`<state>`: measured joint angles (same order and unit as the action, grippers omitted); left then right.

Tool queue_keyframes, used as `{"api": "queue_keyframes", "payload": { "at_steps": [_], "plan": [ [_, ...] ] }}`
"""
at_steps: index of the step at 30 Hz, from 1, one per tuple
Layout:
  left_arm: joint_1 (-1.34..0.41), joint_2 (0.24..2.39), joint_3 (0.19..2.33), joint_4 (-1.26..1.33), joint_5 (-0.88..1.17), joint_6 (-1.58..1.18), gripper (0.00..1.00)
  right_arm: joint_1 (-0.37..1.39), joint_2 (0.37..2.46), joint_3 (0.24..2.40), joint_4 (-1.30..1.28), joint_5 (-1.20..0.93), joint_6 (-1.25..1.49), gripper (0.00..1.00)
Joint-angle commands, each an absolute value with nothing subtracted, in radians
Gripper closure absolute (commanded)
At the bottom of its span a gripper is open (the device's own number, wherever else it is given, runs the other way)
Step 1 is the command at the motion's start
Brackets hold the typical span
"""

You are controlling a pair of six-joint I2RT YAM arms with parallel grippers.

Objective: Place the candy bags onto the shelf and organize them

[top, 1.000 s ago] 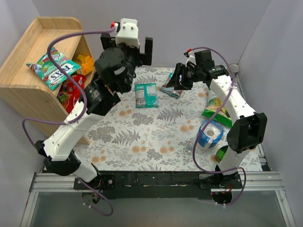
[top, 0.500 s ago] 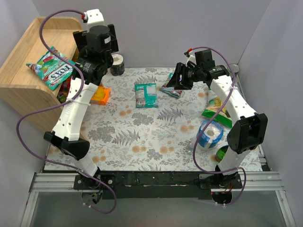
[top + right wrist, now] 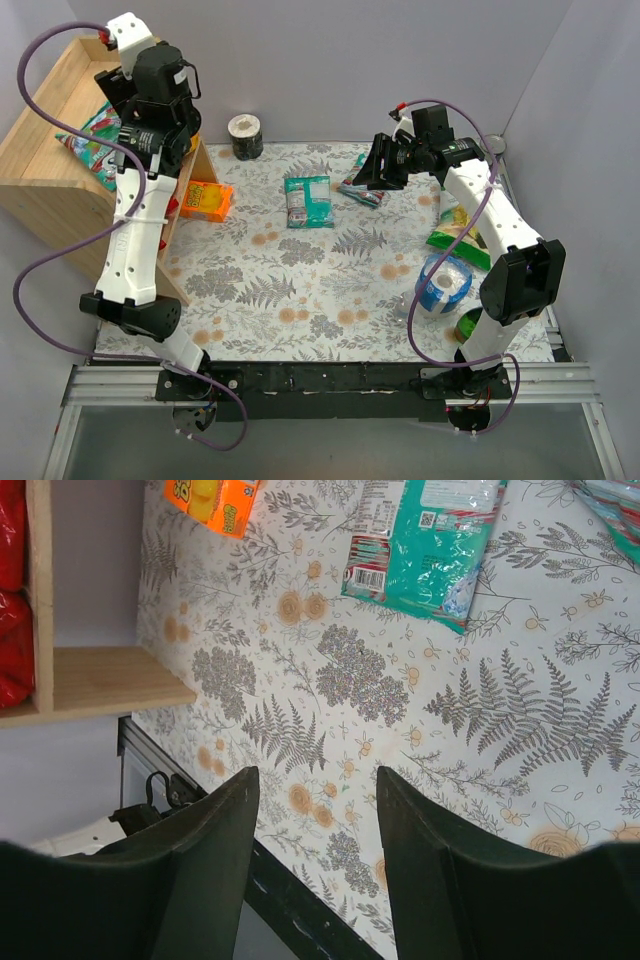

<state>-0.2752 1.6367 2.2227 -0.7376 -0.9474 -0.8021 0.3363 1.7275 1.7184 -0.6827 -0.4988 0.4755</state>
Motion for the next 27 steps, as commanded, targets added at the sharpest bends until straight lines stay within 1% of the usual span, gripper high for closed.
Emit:
{"api": "queue_keyframes", "payload": {
  "at_steps": [1,7,11,19,20,24,27],
  "plan": [
    [-0.204,1.562,2.211,-0.767,-0.962,-0.836,0.28,0.337,1.697,1.740,-0.687,-0.503,0.479,0.43],
    [-0.092,1.537,2.149,-0.856,-0.859,-0.931,0.31,0.337,1.709,1.755,-0.693,-0.511,0.485,0.44],
    [-0.054,1.528,2.123,-0.894,-0.827,-0.960,0.32,0.337,1.721,1.770,-0.703,-0.511,0.485,0.45],
    [-0.002,1.508,2.079,-0.956,-0.867,-1.002,0.32,0.337,1.723,1.766,-0.704,-0.512,0.488,0.46],
    [0.036,1.502,2.076,-0.965,-0.874,-1.005,0.32,0.337,1.724,1.769,-0.704,-0.512,0.488,0.46],
    [0.084,1.462,2.020,-0.948,-0.908,-0.993,0.33,0.336,1.726,1.772,-0.706,-0.515,0.488,0.46],
    [0.089,1.425,2.000,-0.936,-0.936,-0.979,0.34,0.337,1.727,1.773,-0.706,-0.518,0.488,0.47]
  ]
}}
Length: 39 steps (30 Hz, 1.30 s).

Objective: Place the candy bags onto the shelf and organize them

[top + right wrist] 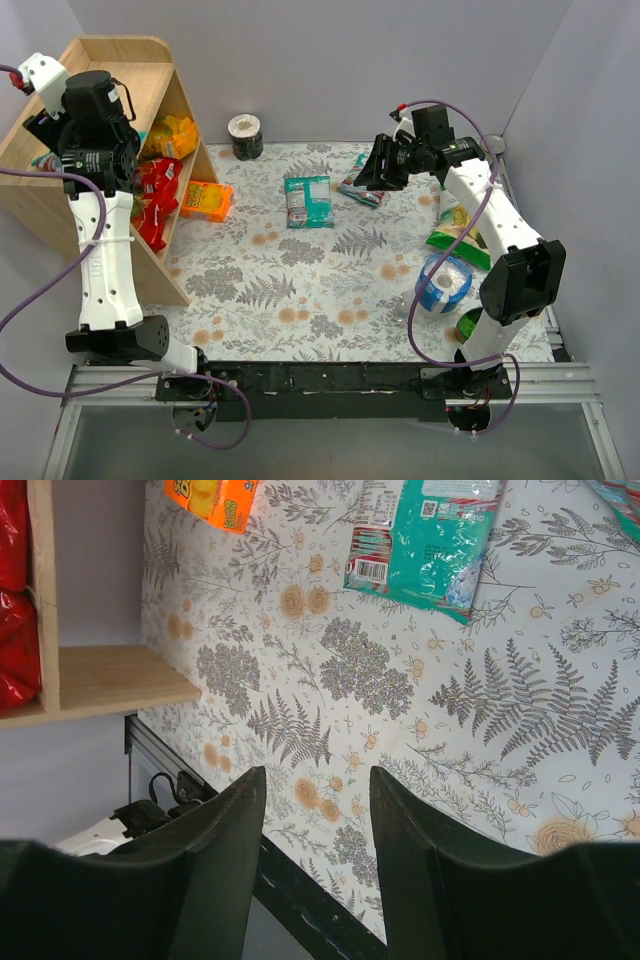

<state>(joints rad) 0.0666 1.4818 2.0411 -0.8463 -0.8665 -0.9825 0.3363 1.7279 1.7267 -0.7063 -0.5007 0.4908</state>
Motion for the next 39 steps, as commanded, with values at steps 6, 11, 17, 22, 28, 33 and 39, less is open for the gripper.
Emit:
{"api": "queue_keyframes", "payload": {
  "at_steps": [6,11,17,22,28,33,39],
  "plan": [
    [0.091,1.361,1.973,-0.919,-0.950,-0.962,0.34,0.336,1.733,1.779,-0.704,-0.528,0.494,0.48],
    [0.091,1.324,2.019,-0.879,-0.910,-0.946,0.32,0.341,1.732,1.779,-0.707,-0.526,0.494,0.48],
    [0.087,1.379,2.153,-0.841,-0.841,-0.920,0.19,0.350,1.743,1.808,-0.725,-0.526,0.494,0.48],
    [0.086,1.416,2.212,-0.798,-0.695,-0.907,0.12,0.353,1.752,1.833,-0.741,-0.503,0.488,0.44],
    [0.078,1.448,2.218,-0.743,-0.271,-0.988,0.10,0.360,1.770,1.822,-0.735,-0.485,0.474,0.37],
    [-0.062,1.486,2.129,-0.678,-0.100,-1.022,0.09,0.373,1.793,1.810,-0.723,-0.433,0.436,0.29],
    [-0.383,1.655,2.256,-0.748,-0.281,-0.908,0.05,0.382,1.805,1.674,-0.591,-0.413,0.454,0.18]
  ]
}}
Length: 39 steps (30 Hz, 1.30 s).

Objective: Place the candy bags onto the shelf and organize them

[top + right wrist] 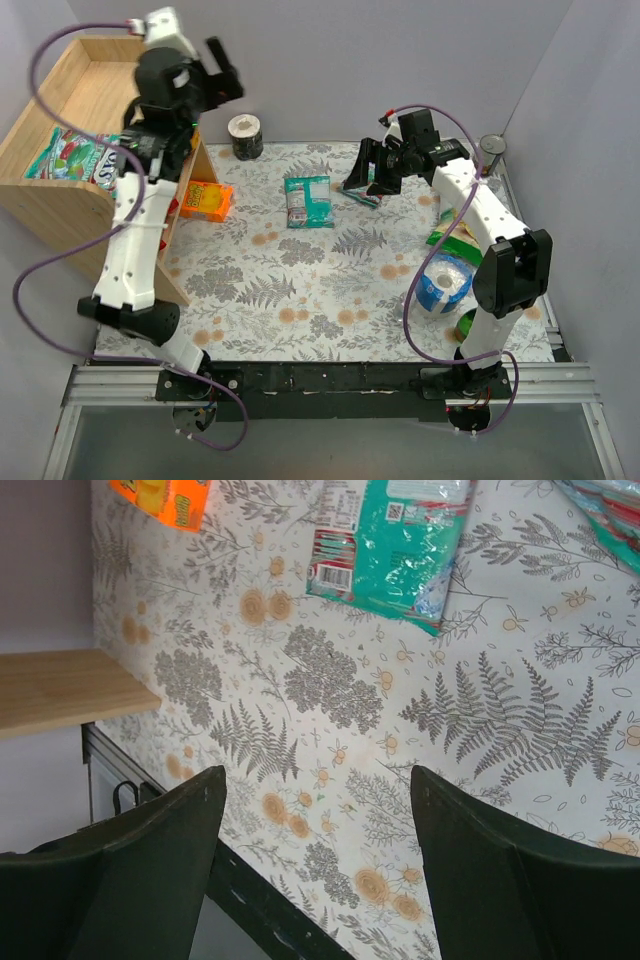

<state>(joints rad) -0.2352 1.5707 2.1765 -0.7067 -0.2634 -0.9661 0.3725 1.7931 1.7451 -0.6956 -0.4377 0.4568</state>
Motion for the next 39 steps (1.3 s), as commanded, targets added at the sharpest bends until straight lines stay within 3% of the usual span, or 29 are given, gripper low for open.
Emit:
{"api": "queue_keyframes", "payload": {
  "at_steps": [1,8,23,39],
  "plan": [
    [-0.405,1.681,2.260,-0.758,-0.291,-0.911,0.05,0.387,1.822,1.663,-0.563,-0.416,0.456,0.18],
    [-0.460,1.719,2.056,-0.680,-0.143,-1.028,0.02,0.400,1.920,1.655,-0.514,-0.400,0.483,0.19],
    [-0.502,1.911,1.763,-0.600,-0.294,-1.129,0.02,0.364,1.862,1.618,-0.526,-0.331,0.515,0.22],
    [-0.365,2.086,1.609,-0.479,-0.134,-1.255,0.03,0.324,1.832,1.578,-0.531,-0.359,0.505,0.24]
  ]
}}
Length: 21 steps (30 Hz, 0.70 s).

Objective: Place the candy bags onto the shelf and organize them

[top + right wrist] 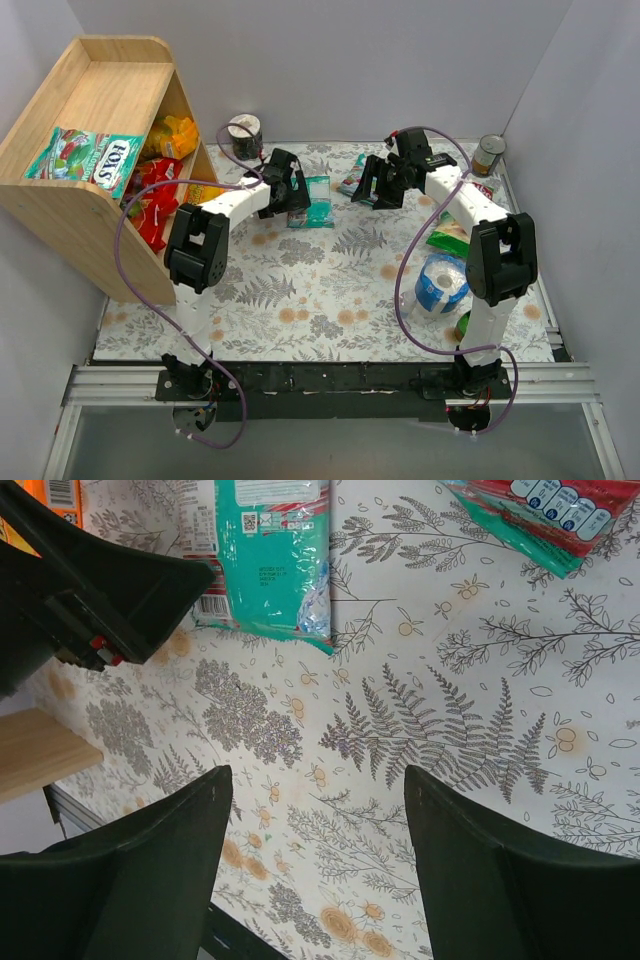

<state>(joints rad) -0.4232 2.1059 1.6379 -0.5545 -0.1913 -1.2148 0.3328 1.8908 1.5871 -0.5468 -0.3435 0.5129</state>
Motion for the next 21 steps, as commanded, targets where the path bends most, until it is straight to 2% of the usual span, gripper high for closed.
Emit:
{"api": "queue_keyframes", "payload": {
  "at_steps": [1,9,13,20,21],
  "plan": [
    [-0.361,2.086,1.594,-0.459,-0.114,-1.243,0.04,0.322,1.832,1.575,-0.532,-0.362,0.505,0.24],
    [-0.344,2.137,1.615,-0.351,0.035,-1.252,0.10,0.314,1.832,1.574,-0.540,-0.368,0.494,0.25],
    [-0.344,2.181,1.631,-0.350,0.071,-1.270,0.22,0.314,1.847,1.574,-0.531,-0.393,0.491,0.25],
    [-0.339,2.207,1.628,-0.357,0.094,-1.299,0.58,0.318,1.888,1.578,-0.517,-0.417,0.489,0.28],
    [-0.337,2.204,1.625,-0.360,0.094,-1.304,0.69,0.321,1.894,1.580,-0.512,-0.419,0.489,0.28]
  ]
}}
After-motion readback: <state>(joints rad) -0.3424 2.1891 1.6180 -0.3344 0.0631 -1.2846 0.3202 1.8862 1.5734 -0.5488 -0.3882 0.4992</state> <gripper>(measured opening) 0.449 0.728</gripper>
